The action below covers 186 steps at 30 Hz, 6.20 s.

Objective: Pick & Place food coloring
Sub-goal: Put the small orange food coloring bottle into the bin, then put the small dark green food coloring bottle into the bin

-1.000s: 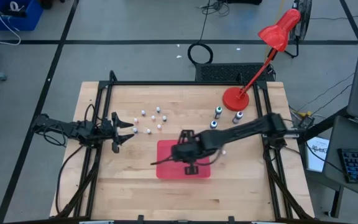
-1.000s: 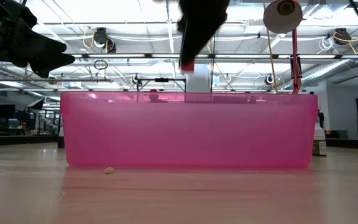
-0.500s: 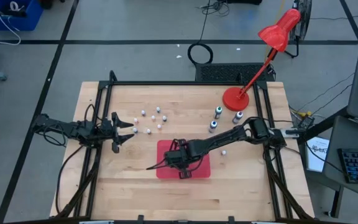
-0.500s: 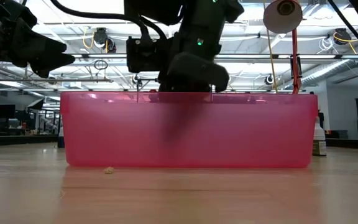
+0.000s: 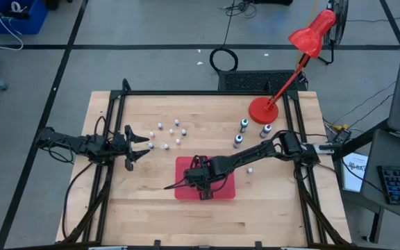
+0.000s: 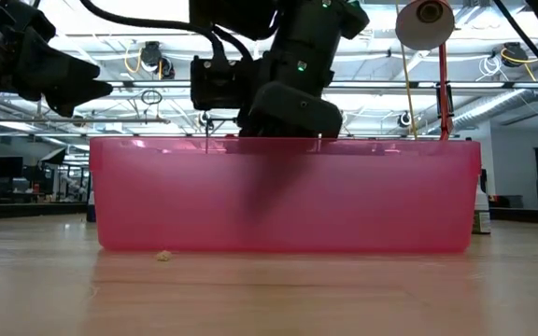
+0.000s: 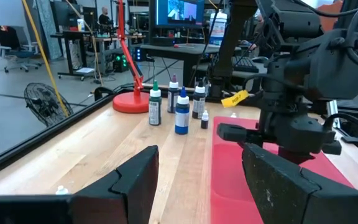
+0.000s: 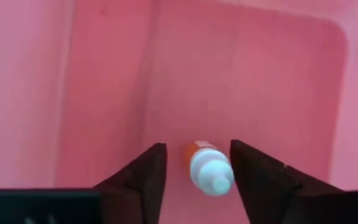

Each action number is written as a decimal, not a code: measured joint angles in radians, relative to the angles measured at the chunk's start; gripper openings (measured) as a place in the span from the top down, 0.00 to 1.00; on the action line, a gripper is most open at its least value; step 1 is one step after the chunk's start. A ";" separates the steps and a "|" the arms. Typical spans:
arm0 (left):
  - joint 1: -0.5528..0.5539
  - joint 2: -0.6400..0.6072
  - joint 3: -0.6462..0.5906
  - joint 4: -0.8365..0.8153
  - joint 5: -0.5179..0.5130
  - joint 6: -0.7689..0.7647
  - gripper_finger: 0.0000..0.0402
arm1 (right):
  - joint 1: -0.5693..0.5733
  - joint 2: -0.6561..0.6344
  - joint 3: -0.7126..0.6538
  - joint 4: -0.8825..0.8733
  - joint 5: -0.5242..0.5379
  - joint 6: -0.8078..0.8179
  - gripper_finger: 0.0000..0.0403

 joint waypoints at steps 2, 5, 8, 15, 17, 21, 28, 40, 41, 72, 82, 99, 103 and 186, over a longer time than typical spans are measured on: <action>0.000 0.000 0.000 0.000 0.000 0.000 0.42 | 0.000 -0.013 0.000 -0.016 0.000 0.000 0.55; 0.000 0.000 0.000 0.000 0.000 0.000 0.42 | 0.000 -0.054 0.000 -0.045 0.002 0.016 0.54; 0.000 0.000 0.000 0.000 0.000 0.000 0.42 | 0.000 -0.123 0.000 -0.101 0.004 0.049 0.55; 0.000 0.000 0.000 0.000 0.000 0.000 0.42 | 0.000 -0.322 0.000 -0.416 0.012 0.254 0.58; 0.000 0.000 0.000 0.000 0.000 0.000 0.42 | 0.006 -0.372 -0.006 -0.523 0.053 0.338 0.59; 0.000 0.000 0.000 0.000 0.000 0.000 0.42 | 0.028 -0.483 -0.092 -0.666 0.153 0.503 0.59; 0.000 0.000 0.000 0.000 0.000 0.000 0.42 | 0.059 -0.671 -0.370 -0.637 0.115 0.810 0.59; 0.000 0.000 0.000 0.000 0.000 0.000 0.42 | 0.065 -0.744 -0.776 -0.231 -0.057 0.917 0.59; 0.000 0.000 0.000 0.000 0.000 0.000 0.42 | 0.065 -0.742 -0.794 -0.197 -0.057 0.917 0.59; 0.000 0.000 0.000 0.000 0.000 0.000 0.42 | -0.009 -0.704 -0.843 -0.058 -0.002 0.740 0.59; 0.000 0.000 0.000 0.000 0.000 0.000 0.42 | -0.008 -0.622 -0.844 -0.035 -0.034 0.724 0.59; 0.000 0.000 0.000 0.000 0.000 0.000 0.42 | -0.008 -0.608 -0.843 -0.037 -0.053 0.731 0.60; 0.000 0.000 0.000 0.000 0.000 0.000 0.42 | -0.008 -0.608 -0.843 -0.038 -0.052 0.722 0.68; 0.000 0.000 0.000 0.000 0.000 0.000 0.42 | 0.039 0.002 0.038 -0.369 0.102 0.183 0.62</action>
